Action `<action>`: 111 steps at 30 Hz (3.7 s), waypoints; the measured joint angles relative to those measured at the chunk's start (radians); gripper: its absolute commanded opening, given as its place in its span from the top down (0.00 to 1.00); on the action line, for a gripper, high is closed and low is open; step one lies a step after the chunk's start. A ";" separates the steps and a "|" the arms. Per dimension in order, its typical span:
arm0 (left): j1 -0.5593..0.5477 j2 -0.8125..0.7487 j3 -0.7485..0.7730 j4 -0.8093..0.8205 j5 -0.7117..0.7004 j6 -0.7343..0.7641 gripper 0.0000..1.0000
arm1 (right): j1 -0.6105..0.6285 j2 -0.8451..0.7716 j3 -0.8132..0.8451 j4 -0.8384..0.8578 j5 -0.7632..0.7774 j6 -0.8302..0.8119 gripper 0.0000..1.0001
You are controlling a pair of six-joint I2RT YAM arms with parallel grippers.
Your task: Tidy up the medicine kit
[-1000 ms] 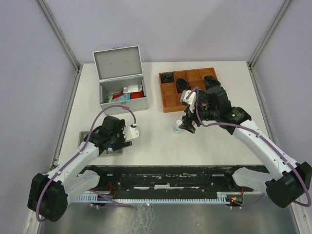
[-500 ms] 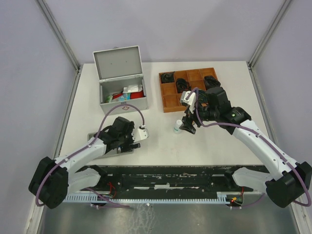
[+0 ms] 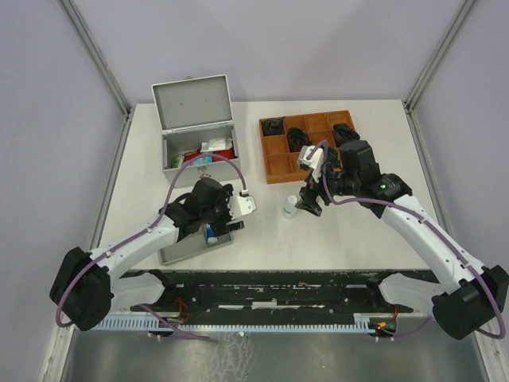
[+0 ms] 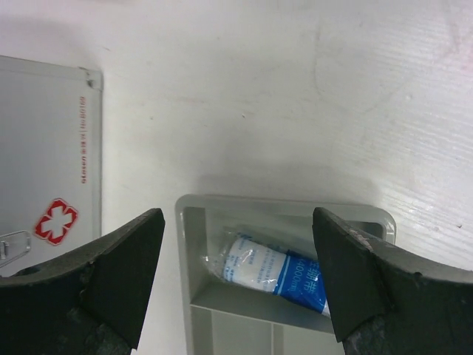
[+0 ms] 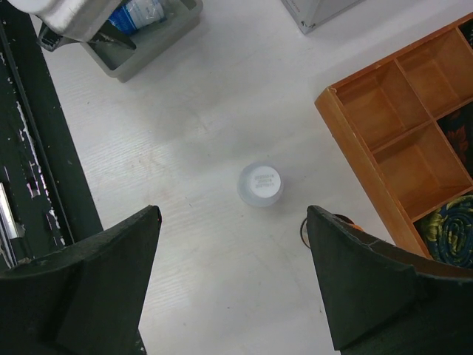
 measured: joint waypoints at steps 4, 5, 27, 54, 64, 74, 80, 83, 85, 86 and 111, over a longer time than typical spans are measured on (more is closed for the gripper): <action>0.000 -0.037 0.011 -0.003 -0.007 0.001 0.12 | -0.002 0.000 0.000 0.000 0.000 0.000 0.11; 0.000 -0.038 0.011 -0.005 -0.018 0.001 0.12 | -0.002 0.000 0.000 0.000 0.000 0.000 0.11; -0.001 0.088 0.011 -0.051 -0.115 0.002 0.14 | -0.002 0.002 0.000 -0.008 0.000 -0.007 0.11; -0.249 0.377 0.180 0.058 0.005 -0.002 0.12 | -0.081 -0.011 0.000 -0.013 0.000 -0.004 0.10; -0.264 0.326 0.187 0.063 0.042 -0.002 0.10 | -0.094 -0.010 0.000 -0.006 0.004 -0.003 0.10; -0.264 0.205 0.159 0.082 0.037 -0.002 0.05 | -0.106 -0.007 0.000 -0.006 0.004 0.002 0.10; -0.261 0.153 0.146 0.084 0.026 -0.001 0.05 | -0.112 0.002 0.000 -0.006 0.004 0.012 0.10; -0.257 0.131 0.144 0.085 0.014 -0.001 0.05 | -0.116 0.004 0.000 -0.006 0.004 0.013 0.10; -0.253 0.118 0.141 0.085 0.007 -0.001 0.04 | -0.117 0.005 0.000 -0.006 0.004 0.013 0.10; -0.252 0.111 0.138 0.085 0.006 -0.001 0.04 | -0.118 0.006 0.000 -0.006 0.003 0.013 0.10; 0.056 -0.193 0.068 -0.027 0.004 -0.066 0.01 | -0.112 0.042 -0.046 0.038 0.116 0.076 0.12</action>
